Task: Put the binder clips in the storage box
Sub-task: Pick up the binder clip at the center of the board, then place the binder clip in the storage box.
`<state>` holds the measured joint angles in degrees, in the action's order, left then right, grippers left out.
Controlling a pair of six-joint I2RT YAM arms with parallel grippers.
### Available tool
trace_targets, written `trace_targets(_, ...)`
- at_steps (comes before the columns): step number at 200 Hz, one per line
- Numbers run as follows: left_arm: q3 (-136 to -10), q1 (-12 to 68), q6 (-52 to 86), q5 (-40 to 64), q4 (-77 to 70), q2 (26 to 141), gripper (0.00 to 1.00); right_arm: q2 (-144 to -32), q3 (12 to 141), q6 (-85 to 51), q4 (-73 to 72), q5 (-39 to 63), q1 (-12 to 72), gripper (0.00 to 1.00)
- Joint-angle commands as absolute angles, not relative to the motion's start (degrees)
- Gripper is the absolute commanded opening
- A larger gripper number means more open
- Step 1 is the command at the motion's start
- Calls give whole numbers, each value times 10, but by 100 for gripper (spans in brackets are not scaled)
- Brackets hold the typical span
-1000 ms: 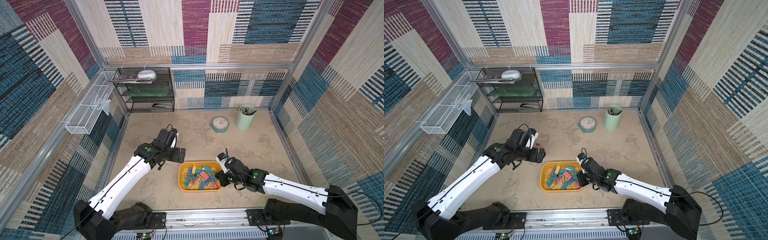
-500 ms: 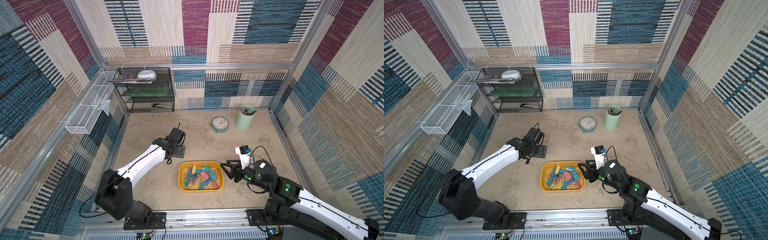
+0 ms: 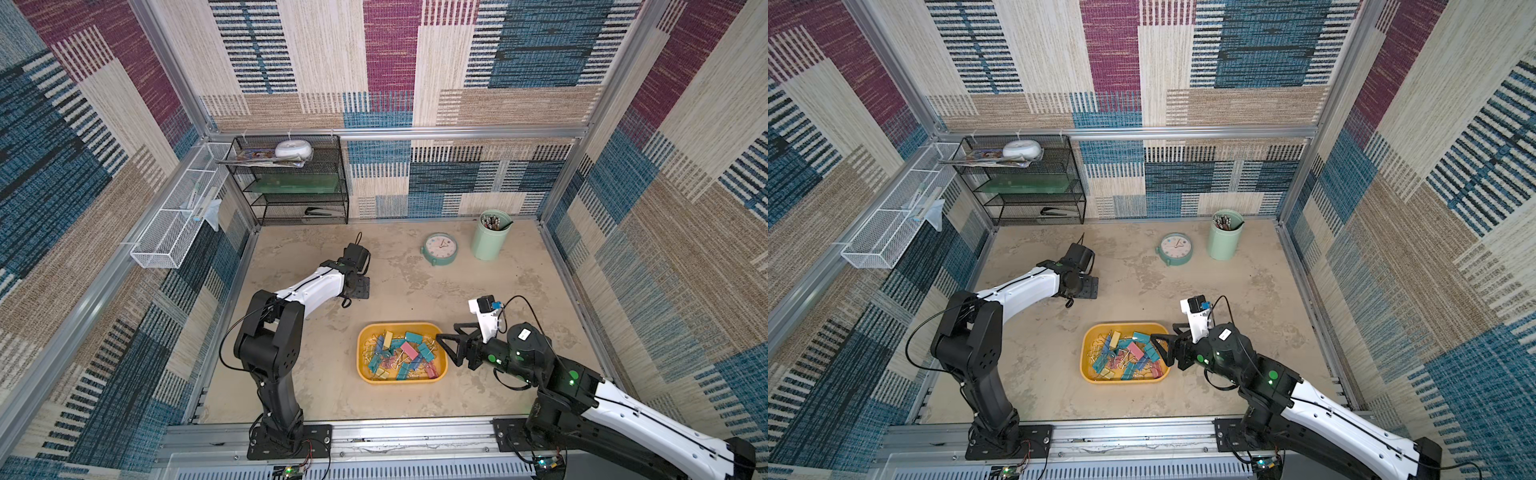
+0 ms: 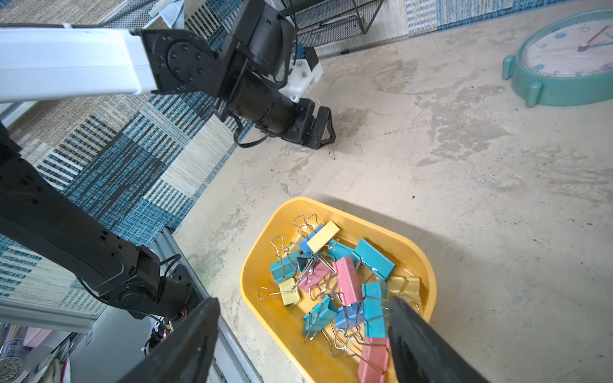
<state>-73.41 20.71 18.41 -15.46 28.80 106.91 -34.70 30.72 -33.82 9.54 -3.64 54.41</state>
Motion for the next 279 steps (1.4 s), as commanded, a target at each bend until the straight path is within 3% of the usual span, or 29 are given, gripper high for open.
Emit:
trace_targets(1,-742,195,196,-130,272,1090,78,-343,306,-341,84,-34,545,85)
trace_targets(31,-749,192,206,-117,277,1111,52,-343,306,-335,88,-35,545,100)
trace_targets(79,-741,192,216,-79,282,1094,24,-335,290,-353,76,-81,545,100)
trace_targets(143,-686,243,244,67,290,915,25,-307,270,-375,93,-164,521,100)
trace_targets(190,-649,385,258,96,294,796,27,-352,266,-365,81,-45,396,100)
trace_targets(241,-634,556,285,62,299,812,30,-357,242,-363,39,47,321,100)
trace_targets(279,-593,597,315,-1,288,857,32,-334,225,-369,39,66,319,100)
